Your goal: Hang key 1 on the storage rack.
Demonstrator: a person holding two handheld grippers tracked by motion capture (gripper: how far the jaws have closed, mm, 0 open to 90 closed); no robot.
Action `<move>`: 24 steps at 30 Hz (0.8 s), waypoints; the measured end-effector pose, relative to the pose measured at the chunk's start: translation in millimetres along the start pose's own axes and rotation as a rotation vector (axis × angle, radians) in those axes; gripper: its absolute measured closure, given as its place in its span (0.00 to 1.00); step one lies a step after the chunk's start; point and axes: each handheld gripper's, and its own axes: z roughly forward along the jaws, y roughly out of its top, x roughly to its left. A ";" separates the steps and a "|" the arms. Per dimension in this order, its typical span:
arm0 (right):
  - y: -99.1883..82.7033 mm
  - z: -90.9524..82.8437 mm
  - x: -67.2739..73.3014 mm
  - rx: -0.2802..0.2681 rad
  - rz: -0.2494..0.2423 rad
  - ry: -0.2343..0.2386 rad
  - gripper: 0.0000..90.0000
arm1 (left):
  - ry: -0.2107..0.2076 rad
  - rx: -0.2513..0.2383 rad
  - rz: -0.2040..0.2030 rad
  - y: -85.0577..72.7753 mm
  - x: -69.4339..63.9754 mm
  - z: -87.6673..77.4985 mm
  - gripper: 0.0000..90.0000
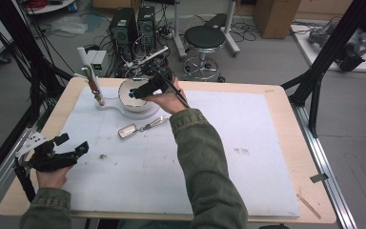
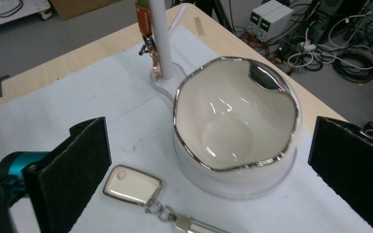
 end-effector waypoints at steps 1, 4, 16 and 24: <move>-2.5 -3.4 -1.3 0.000 0.001 -0.004 0.01 | 0.001 0.000 0.000 0.0 -0.1 0.0 0.02; -9.3 -14.4 -3.5 0.002 -0.006 -0.025 0.01 | 0.000 0.002 0.002 -0.1 -0.3 0.2 0.02; -44.1 -53.8 -17.3 -0.045 0.036 -0.074 0.01 | 0.004 0.011 0.011 -0.8 -3.2 1.9 0.02; -67.8 -67.7 -23.4 -0.057 0.050 -0.102 0.01 | 0.003 0.014 0.013 -0.7 -3.5 1.7 0.02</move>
